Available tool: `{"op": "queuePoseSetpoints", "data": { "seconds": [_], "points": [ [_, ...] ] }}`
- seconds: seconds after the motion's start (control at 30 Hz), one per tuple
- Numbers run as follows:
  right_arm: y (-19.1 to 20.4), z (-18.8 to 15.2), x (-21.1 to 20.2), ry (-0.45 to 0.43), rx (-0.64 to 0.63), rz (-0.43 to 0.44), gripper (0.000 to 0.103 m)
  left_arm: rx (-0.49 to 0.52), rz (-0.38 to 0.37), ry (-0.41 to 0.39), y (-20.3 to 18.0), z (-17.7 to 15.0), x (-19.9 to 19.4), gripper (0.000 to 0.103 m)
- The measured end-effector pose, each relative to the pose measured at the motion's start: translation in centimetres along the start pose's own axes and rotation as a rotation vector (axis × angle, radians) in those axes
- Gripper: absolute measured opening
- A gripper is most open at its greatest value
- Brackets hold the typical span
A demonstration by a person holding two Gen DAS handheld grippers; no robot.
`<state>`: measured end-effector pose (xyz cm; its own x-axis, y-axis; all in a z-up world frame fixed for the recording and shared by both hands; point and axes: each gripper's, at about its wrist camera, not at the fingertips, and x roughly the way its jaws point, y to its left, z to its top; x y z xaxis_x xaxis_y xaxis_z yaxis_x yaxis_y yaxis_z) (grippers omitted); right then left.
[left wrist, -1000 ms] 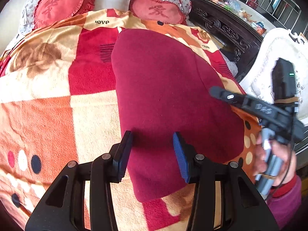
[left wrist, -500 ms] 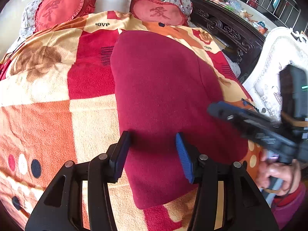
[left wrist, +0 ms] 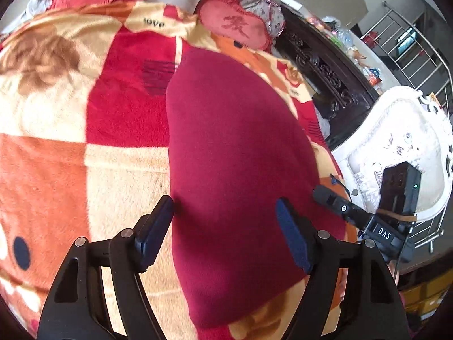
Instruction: Fold small clothes
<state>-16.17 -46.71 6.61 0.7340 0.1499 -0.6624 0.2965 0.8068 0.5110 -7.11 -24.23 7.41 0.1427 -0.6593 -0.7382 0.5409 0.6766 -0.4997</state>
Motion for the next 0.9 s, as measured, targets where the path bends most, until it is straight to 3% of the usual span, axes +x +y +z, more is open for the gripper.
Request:
{"op": "queuePoseSetpoints", "data": {
  "seconds": [0.2, 0.33, 0.4, 0.47, 0.57, 0.63, 0.9],
  "points": [
    [-2.5, -0.4, 3.2, 0.054, 0.133, 0.133, 0.08, -0.011, -0.039, 0.042, 0.9, 0.7, 2.5, 0.079],
    [-2.2, -0.4, 4.3, 0.07, 0.132, 0.146, 0.082, -0.012, -0.053, 0.037, 0.8, 1.0, 3.4, 0.081],
    [-1.8, -0.5, 4.7, 0.074, 0.125, 0.152, 0.077, -0.001, -0.047, 0.033, 0.5, 1.0, 3.6, 0.081],
    [-1.3, -0.5, 4.6, 0.071, 0.109, 0.139, 0.066, 0.022, -0.036, 0.025, 0.0, 1.0, 3.6, 0.08],
    [-0.1, -0.4, 3.4, 0.051, 0.056, 0.102, 0.05, 0.06, -0.041, 0.007, -0.6, 0.8, 2.7, 0.068],
    [1.0, -0.3, 2.6, 0.041, 0.023, 0.079, 0.045, 0.091, -0.041, -0.008, -1.1, 0.6, 1.7, 0.059],
    [5.9, -1.5, -0.3, 0.045, -0.034, 0.114, 0.04, 0.111, -0.045, -0.03, -1.2, -2.3, -4.8, 0.058]
  ]
}}
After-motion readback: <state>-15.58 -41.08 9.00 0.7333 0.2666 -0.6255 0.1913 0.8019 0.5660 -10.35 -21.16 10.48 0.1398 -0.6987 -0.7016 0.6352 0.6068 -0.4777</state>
